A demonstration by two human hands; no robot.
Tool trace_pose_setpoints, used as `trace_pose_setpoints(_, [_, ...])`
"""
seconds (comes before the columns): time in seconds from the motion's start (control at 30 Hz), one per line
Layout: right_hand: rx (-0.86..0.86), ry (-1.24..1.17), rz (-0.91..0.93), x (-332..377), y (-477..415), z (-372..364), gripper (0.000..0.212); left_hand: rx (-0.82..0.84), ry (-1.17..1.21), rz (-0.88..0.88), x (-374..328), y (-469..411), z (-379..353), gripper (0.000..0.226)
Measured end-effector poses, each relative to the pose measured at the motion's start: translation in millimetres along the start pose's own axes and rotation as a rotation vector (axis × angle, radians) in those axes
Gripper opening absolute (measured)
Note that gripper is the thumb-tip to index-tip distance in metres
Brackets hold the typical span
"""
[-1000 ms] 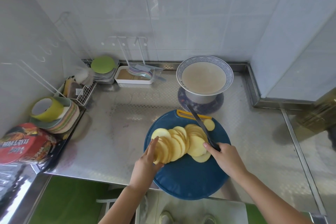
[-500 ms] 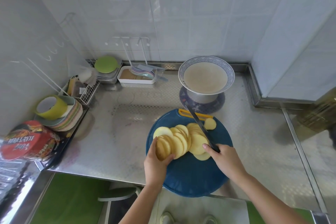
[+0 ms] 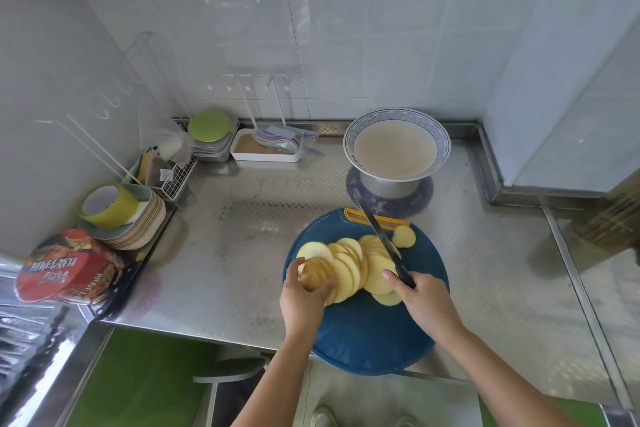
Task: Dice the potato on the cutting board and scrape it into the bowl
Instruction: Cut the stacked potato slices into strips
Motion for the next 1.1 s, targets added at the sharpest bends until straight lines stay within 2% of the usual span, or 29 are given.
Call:
trace_pose_setpoints(0.07, [-0.002, -0.002, 0.003, 0.1, 0.9, 0.0, 0.054, 0.011, -0.009, -0.02, 0.7, 0.6, -1.0, 0.066])
trace_pose_setpoints(0.17, [-0.005, -0.009, 0.002, 0.2, 0.4, 0.5, 0.053, 0.024, -0.043, -0.022, 2.8, 6.5, -6.0, 0.091])
trace_pose_setpoints(0.23, [-0.005, -0.012, 0.004, 0.4, -0.5, 0.7, 0.053, -0.018, -0.059, 0.007, 3.9, 10.7, -9.1, 0.098])
trace_pose_setpoints(0.47, [-0.006, -0.01, 0.004, -4.0, -3.0, 4.1, 0.053, -0.039, -0.102, 0.006, 5.1, 11.2, -13.0, 0.081])
trace_pose_setpoints(0.67, [-0.016, -0.01, 0.005, -8.8, -6.8, 9.5, 0.054, -0.036, -0.09, 0.107, 9.4, 6.7, -17.5, 0.088])
trace_pose_setpoints(0.9, [-0.011, -0.014, 0.019, -11.3, -15.3, 10.4, 0.055, -0.07, 0.001, 0.067, 12.3, 12.7, -17.3, 0.08])
trace_pose_setpoints(1.1, [0.004, -0.016, 0.028, -13.4, -18.7, 9.0, 0.055, 0.017, -0.138, 0.109, 16.4, 3.1, -12.6, 0.091])
Point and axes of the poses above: each hand's wrist, its own y-axis away from the middle knuckle, its own z-axis out of the back of the hand, x = y × z, the point moved 3 cm from there along -y, towards the middle knuckle, and after that the axes turned 5 degrees about y, right-handed, at the moved point
